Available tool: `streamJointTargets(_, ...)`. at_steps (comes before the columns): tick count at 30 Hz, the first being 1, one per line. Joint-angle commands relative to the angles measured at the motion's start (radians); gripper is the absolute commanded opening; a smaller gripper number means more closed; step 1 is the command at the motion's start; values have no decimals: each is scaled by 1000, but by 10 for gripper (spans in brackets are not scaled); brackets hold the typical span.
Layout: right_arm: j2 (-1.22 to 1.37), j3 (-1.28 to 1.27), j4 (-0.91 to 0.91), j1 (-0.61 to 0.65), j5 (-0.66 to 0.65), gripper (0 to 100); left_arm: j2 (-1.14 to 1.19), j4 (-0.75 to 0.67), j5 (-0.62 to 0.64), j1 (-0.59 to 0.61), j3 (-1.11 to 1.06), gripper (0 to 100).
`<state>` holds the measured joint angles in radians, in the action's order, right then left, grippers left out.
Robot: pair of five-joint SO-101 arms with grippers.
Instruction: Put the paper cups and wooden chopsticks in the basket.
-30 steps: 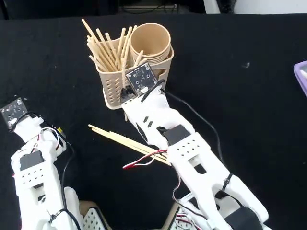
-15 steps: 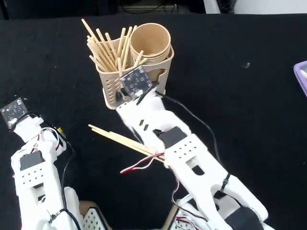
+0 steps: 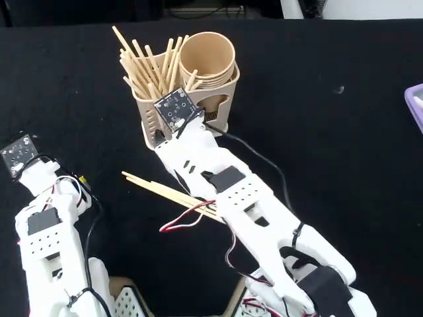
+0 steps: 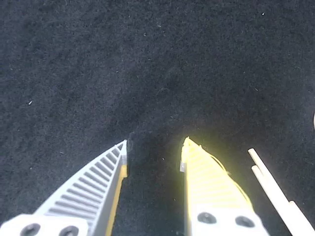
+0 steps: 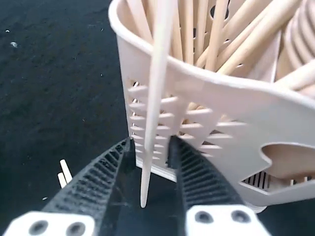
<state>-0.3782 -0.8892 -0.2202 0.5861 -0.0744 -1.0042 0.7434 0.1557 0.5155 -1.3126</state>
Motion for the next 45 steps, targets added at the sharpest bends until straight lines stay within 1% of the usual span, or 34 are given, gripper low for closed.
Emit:
streamJointTargets(1,-101,-8,25,6,0,12,-18,-17,8,7,19,181)
streamJointTargets(8,-341,-117,17,6,0,11,-18,-17,8,7,19,181)
streamJointTargets(11,-383,-153,15,11,0,15,-18,-17,8,7,19,181)
streamJointTargets(13,-383,-156,-26,9,-2,16,-18,-17,8,7,19,182)
streamJointTargets(15,-389,-140,-118,-2,-32,45,-18,-17,8,7,19,184)
streamJointTargets(17,-389,-111,-244,-34,-103,115,-15,-14,5,-1,22,185)
streamJointTargets(19,-384,-77,-385,-77,-172,170,-11,-15,-46,-2,28,185)
streamJointTargets(20,-384,-62,-465,-98,-212,181,-8,-9,-83,-4,42,185)
streamJointTargets(22,-384,-39,-600,-126,-287,173,-8,-8,-114,-4,56,185)
streamJointTargets(25,-383,-30,-760,-129,-373,169,-6,-12,-80,-28,56,185)
streamJointTargets(29,-354,-30,-873,-133,-459,170,-6,-15,-72,-58,38,185)
streamJointTargets(32,-234,-18,-899,-130,-483,171,-6,-15,-77,-56,36,185)
streamJointTargets(38,58,68,-902,-135,-578,167,-6,-8,-77,-51,31,185)
streamJointTargets(41,125,70,-896,-135,-629,167,-8,-8,-78,-50,22,185)
streamJointTargets(45,174,70,-875,-137,-640,167,-8,-8,-78,-50,21,185)
